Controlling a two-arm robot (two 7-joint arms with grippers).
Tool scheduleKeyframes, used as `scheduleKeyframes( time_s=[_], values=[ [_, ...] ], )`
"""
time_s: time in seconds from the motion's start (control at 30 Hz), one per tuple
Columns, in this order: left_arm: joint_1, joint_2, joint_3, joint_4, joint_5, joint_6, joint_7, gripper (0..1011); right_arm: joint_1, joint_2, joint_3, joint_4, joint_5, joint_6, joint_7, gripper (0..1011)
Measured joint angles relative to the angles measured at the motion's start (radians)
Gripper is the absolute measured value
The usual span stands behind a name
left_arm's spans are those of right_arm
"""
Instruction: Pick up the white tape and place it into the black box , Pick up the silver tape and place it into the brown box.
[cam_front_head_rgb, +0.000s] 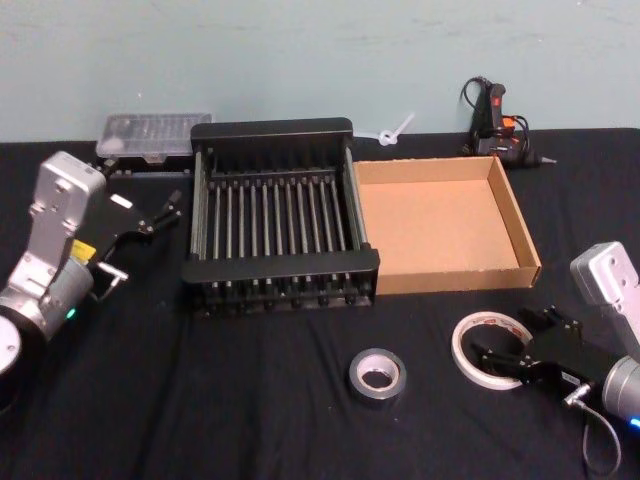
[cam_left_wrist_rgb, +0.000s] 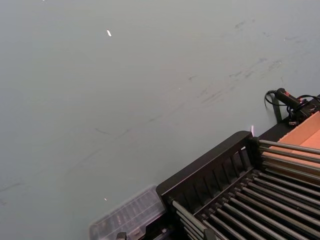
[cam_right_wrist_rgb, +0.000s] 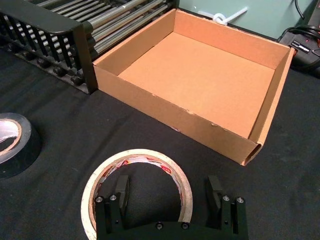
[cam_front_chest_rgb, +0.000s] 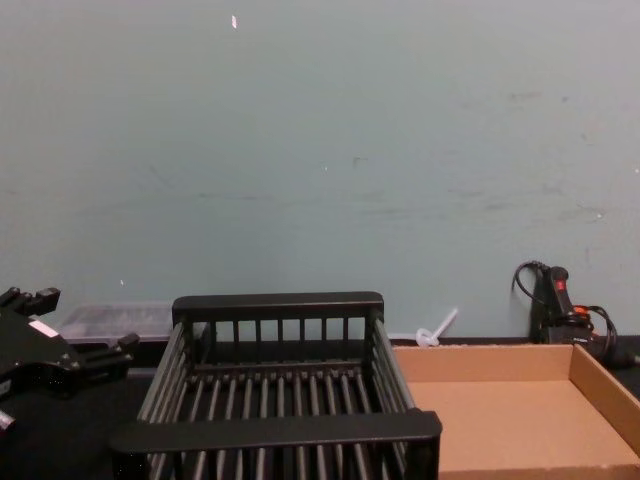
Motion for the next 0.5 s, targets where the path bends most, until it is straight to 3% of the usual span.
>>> scheduleKeyframes(
  time_s=[0.5],
  values=[
    [0.0, 0.0, 0.0, 0.0, 0.0, 0.0, 0.0, 1002, 0.007, 0.0, -0.005, 0.008, -0.008, -0.007, 0.011, 1002]
  ],
)
